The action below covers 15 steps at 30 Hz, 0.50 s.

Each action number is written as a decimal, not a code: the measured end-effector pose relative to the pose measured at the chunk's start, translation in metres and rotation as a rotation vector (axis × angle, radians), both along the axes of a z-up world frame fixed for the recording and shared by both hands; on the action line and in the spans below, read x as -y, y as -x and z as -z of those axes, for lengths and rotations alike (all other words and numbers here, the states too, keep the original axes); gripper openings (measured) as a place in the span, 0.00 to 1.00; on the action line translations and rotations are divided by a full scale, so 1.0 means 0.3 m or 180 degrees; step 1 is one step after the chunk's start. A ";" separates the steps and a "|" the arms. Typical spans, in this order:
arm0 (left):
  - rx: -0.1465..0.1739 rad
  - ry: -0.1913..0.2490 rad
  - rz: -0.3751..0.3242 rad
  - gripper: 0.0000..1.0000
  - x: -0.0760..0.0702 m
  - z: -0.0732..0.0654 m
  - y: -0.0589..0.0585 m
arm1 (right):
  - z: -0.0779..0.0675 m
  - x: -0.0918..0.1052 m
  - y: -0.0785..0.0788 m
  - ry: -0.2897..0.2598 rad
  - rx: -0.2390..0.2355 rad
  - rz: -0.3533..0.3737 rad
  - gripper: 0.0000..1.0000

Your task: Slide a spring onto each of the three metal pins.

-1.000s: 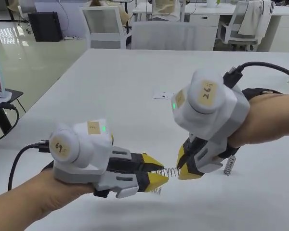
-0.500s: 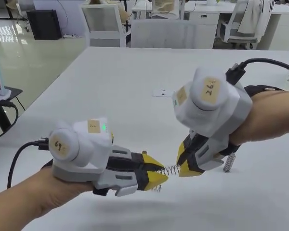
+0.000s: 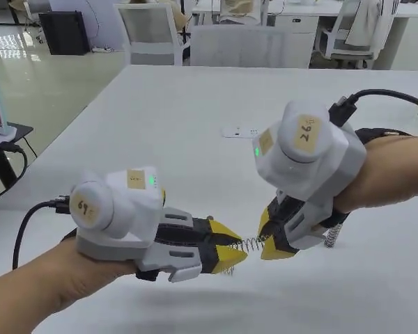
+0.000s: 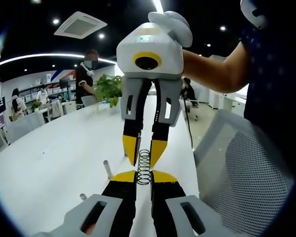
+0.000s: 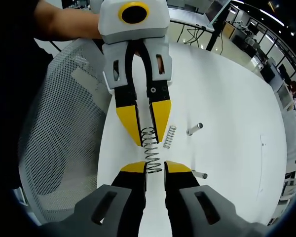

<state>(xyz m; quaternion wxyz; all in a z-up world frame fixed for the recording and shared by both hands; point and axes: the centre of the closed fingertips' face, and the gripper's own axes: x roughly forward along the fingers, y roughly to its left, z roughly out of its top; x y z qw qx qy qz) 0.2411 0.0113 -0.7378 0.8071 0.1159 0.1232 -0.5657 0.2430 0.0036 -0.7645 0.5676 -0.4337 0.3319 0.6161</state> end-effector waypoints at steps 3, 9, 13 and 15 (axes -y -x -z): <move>0.0011 0.0033 0.0005 0.02 0.003 -0.010 0.000 | 0.003 0.001 0.004 -0.0003 -0.0015 0.0000 0.11; 0.0016 0.0073 0.0006 0.02 0.006 -0.019 0.001 | 0.007 0.004 0.004 -0.0007 -0.0024 0.0006 0.10; 0.0019 0.0069 0.0003 0.02 0.006 -0.017 0.001 | 0.005 0.004 0.004 -0.0012 -0.0016 0.0002 0.09; 0.0024 0.0060 0.0003 0.03 0.006 -0.015 0.001 | 0.004 0.004 0.005 -0.0014 -0.0013 0.0002 0.09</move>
